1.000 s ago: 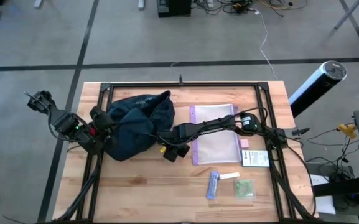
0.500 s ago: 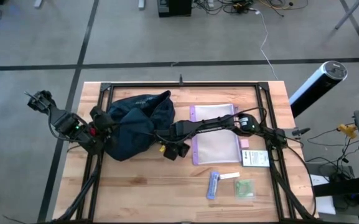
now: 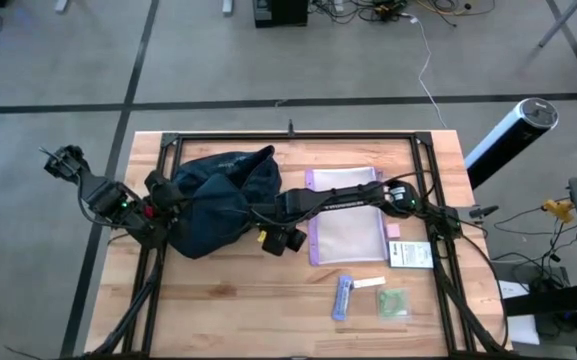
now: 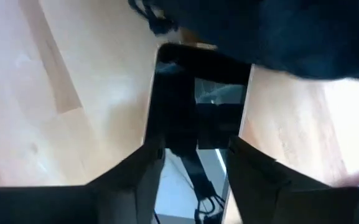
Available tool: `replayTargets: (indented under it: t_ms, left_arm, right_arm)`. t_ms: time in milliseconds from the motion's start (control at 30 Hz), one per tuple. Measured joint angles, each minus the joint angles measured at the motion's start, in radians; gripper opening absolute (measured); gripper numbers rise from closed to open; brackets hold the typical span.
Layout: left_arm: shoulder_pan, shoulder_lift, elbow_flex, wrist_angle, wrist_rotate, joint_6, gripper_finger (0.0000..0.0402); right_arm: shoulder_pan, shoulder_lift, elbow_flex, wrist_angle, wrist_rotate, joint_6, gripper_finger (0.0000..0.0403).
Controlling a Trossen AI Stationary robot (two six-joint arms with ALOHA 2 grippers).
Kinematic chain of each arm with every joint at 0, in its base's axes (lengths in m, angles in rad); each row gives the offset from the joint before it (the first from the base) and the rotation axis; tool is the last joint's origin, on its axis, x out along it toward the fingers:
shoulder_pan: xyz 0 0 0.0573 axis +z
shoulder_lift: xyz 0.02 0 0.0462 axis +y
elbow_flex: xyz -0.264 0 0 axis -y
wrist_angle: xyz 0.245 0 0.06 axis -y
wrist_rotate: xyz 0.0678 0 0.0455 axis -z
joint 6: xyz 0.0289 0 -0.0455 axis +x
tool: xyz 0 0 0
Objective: Unpack backpack
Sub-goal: Put the pink cellphone into the backpack
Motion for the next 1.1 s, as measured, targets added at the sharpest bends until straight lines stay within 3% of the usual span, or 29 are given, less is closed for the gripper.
replayTargets:
  t_ms: [267,433,833,1100]
  left_arm:
    - [0.000,0.000,-0.020,0.003,0.000,-0.015,0.0000]
    - [0.000,0.000,-0.043,0.005,0.019,-0.027,0.0000]
    - [0.000,-0.002,-0.045,0.011,0.025,-0.034,0.0000]
    - [0.000,-0.003,-0.045,0.011,0.026,-0.035,0.0000]
  right_arm:
    - [0.010,0.014,-0.025,0.025,-0.002,0.027,0.0332]
    - [0.023,0.014,-0.049,-0.027,-0.009,0.027,0.0382]
    - [0.031,0.021,-0.214,0.069,-0.033,0.028,0.0395]
    - [0.031,0.026,-0.276,0.141,-0.069,0.050,0.0351]
